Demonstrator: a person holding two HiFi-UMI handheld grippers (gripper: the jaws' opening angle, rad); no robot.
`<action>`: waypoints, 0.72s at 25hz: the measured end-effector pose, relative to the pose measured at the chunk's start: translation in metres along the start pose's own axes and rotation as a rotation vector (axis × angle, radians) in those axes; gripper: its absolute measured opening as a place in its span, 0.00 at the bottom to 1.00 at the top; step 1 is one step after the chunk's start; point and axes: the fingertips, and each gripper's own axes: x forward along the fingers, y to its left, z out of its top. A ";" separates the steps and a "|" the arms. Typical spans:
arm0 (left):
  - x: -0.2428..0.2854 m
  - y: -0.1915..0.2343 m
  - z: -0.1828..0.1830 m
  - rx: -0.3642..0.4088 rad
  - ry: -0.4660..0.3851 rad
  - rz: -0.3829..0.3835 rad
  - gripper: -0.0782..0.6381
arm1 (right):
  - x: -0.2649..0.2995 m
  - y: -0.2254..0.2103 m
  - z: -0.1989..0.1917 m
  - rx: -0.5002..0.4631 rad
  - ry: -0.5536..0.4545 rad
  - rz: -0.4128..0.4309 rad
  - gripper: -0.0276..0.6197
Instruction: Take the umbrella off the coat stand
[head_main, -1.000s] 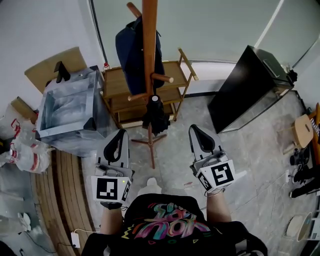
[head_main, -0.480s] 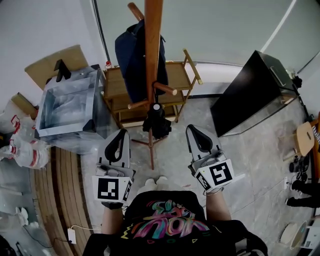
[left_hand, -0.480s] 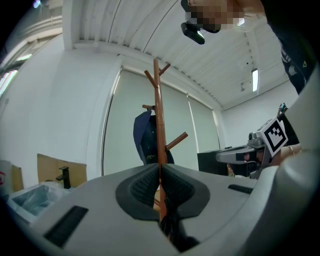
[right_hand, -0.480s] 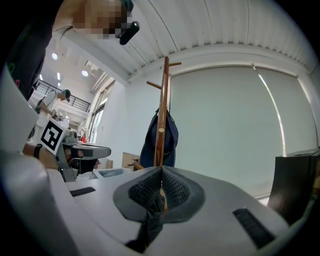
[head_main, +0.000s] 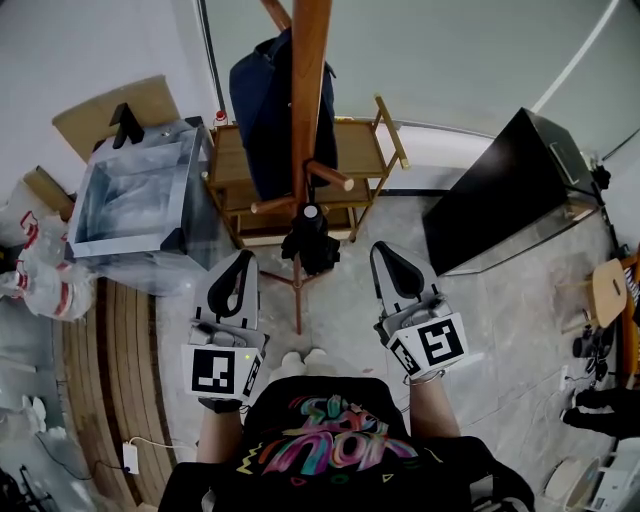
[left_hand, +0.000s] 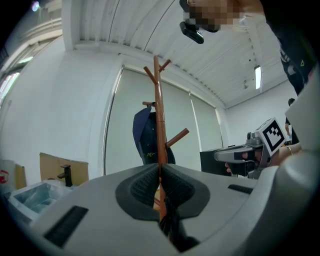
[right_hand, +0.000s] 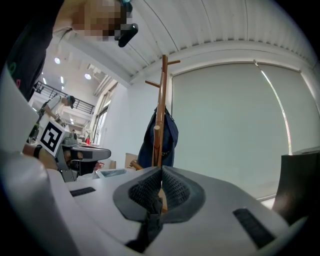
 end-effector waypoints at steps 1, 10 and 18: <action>0.001 0.000 -0.001 -0.002 0.002 0.001 0.15 | 0.001 0.000 -0.001 0.002 0.000 0.005 0.07; 0.004 -0.003 -0.014 -0.023 0.021 0.003 0.15 | 0.016 0.011 -0.015 0.029 0.016 0.113 0.28; 0.003 -0.003 -0.024 -0.036 0.036 0.009 0.15 | 0.035 0.024 -0.038 0.042 0.025 0.194 0.46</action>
